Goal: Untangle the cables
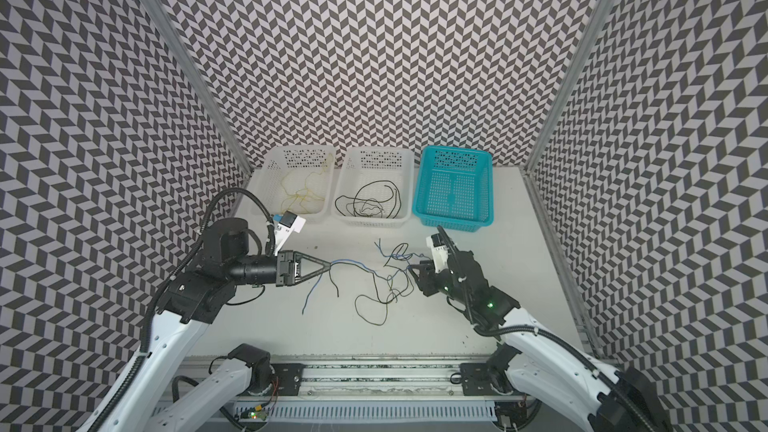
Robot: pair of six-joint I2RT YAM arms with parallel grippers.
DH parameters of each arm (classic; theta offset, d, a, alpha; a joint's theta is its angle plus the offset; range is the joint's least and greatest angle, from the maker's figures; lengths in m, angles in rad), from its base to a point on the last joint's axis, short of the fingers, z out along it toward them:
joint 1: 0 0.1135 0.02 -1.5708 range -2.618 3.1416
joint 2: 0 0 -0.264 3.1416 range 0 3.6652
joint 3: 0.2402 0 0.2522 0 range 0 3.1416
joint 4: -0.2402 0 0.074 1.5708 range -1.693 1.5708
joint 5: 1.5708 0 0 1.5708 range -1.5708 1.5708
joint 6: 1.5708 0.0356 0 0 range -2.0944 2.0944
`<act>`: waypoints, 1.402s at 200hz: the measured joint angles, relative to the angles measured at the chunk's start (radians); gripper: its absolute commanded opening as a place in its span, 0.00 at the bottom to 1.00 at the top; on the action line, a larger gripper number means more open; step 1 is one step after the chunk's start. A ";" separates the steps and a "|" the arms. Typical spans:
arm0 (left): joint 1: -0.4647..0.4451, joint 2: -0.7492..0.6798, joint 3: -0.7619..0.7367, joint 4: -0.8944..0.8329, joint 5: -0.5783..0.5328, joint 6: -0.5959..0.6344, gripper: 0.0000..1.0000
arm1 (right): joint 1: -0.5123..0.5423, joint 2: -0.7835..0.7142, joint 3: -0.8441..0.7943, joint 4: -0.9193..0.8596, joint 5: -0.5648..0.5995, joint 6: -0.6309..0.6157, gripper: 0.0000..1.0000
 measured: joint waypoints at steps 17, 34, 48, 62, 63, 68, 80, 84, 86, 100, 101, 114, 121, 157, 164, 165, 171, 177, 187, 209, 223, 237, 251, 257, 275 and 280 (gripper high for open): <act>0.000 -0.029 -0.017 0.091 -0.018 -0.078 0.00 | 0.026 0.000 -0.076 0.095 0.013 0.009 0.42; 0.000 -0.051 -0.051 0.203 -0.039 -0.177 0.00 | 0.084 0.014 -0.112 0.179 0.027 -0.006 0.43; 0.000 -0.057 -0.072 0.284 -0.062 -0.254 0.00 | 0.148 0.045 -0.117 0.267 0.043 -0.032 0.43; 0.000 -0.055 -0.074 0.351 -0.074 -0.316 0.00 | 0.210 0.088 -0.119 0.366 0.073 -0.062 0.43; 0.000 -0.054 -0.074 0.359 -0.076 -0.322 0.00 | 0.213 0.090 -0.119 0.370 0.075 -0.064 0.43; 0.000 -0.049 -0.074 0.377 -0.079 -0.339 0.00 | 0.237 0.109 -0.120 0.407 0.097 -0.077 0.43; -0.001 -0.041 -0.074 0.414 -0.086 -0.376 0.00 | 0.282 0.153 -0.120 0.481 0.151 -0.108 0.43; -0.002 -0.040 -0.074 0.423 -0.087 -0.385 0.00 | 0.295 0.170 -0.120 0.504 0.172 -0.119 0.43; -0.002 -0.039 -0.074 0.427 -0.089 -0.389 0.00 | 0.302 0.178 -0.120 0.520 0.184 -0.124 0.43; -0.004 -0.040 -0.074 0.447 -0.095 -0.415 0.00 | 0.335 0.232 -0.119 0.597 0.263 -0.158 0.43; -0.005 -0.040 -0.074 0.448 -0.095 -0.416 0.00 | 0.338 0.237 -0.119 0.604 0.272 -0.161 0.43; -0.008 -0.042 -0.072 0.459 -0.101 -0.430 0.00 | 0.359 0.291 -0.114 0.669 0.360 -0.189 0.43; -0.010 -0.043 -0.071 0.462 -0.103 -0.438 0.00 | 0.369 0.320 -0.108 0.703 0.402 -0.201 0.43; -0.021 -0.059 -0.070 0.464 -0.116 -0.456 0.00 | 0.400 0.473 -0.039 0.900 0.594 -0.269 0.43; -0.021 -0.062 -0.070 0.464 -0.117 -0.460 0.00 | 0.402 0.504 -0.020 0.940 0.620 -0.285 0.43; -0.021 -0.062 -0.070 0.463 -0.117 -0.460 0.00 | 0.403 0.507 -0.018 0.944 0.624 -0.287 0.43; -0.023 -0.064 -0.070 0.464 -0.117 -0.463 0.00 | 0.404 0.535 0.001 0.978 0.644 -0.300 0.43; -0.025 -0.066 -0.070 0.463 -0.117 -0.465 0.00 | 0.404 0.568 0.019 1.024 0.664 -0.312 0.43; -0.027 -0.069 -0.070 0.463 -0.119 -0.467 0.00 | 0.404 0.615 0.048 1.073 0.691 -0.327 0.43; -0.032 -0.069 -0.070 0.463 -0.119 -0.467 0.00 | 0.404 0.689 0.102 1.132 0.731 -0.346 0.41; -0.034 -0.069 -0.070 0.463 -0.119 -0.467 0.00 | 0.405 0.716 0.130 1.154 0.766 -0.352 0.32; -0.034 -0.069 -0.066 0.459 -0.119 -0.467 0.00 | 0.404 0.729 0.146 1.168 0.797 -0.359 0.12; -0.034 -0.070 -0.057 0.447 -0.120 -0.463 0.00 | 0.403 0.729 0.148 1.182 0.812 -0.362 0.00; -0.034 -0.071 -0.051 0.439 -0.123 -0.460 0.00 | 0.403 0.729 0.147 1.185 0.816 -0.359 0.00; -0.032 -0.076 -0.018 0.394 -0.143 -0.430 0.00 | 0.402 0.718 0.117 1.198 0.816 -0.346 0.00; -0.030 -0.076 -0.004 0.381 -0.148 -0.419 0.00 | 0.402 0.710 0.100 1.196 0.815 -0.333 0.00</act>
